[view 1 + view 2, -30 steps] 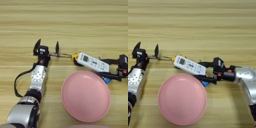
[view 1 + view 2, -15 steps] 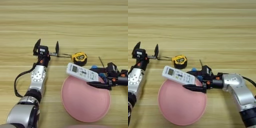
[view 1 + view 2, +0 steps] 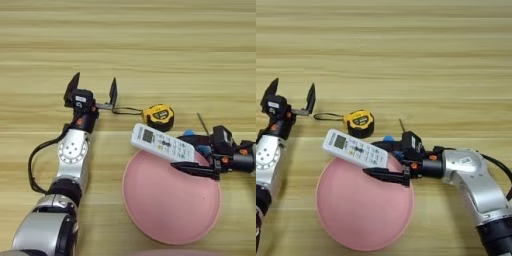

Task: Move the objects on the table

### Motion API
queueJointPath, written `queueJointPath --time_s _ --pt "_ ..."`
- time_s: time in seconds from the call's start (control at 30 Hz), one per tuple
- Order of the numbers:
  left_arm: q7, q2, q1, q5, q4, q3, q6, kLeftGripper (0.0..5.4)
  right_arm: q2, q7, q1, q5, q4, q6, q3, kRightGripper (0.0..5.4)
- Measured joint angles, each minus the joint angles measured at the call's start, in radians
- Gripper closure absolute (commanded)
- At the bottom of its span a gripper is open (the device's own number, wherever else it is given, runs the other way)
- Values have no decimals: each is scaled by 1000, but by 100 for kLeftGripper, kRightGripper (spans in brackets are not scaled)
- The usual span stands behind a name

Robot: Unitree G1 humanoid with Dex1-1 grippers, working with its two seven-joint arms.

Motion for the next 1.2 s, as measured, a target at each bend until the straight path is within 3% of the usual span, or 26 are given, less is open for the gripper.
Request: queueJointPath --time_s 0.13,0.23,0.5,0.67,0.87,1.2 --pt "-198 -21 36 -202 -140 13 61 0 1 -1 1 0 -1 0 0 248" --pt "-311 -38 67 -297 -208 14 117 0 0 0 0 0 -1 0 0 248" --pt "-519 -60 154 -398 -397 -35 249 0 -1 0 0 1 -1 -1 -4 248" --pt "-686 -58 241 -489 -533 -100 405 0 -6 4 -1 9 -1 1 -18 248" --pt "-790 -50 296 -502 -605 -155 492 0 -10 5 -6 28 -14 4 -30 248" --pt "-864 -33 338 -460 -634 -217 530 0 -19 14 -14 37 -18 22 -42 248"
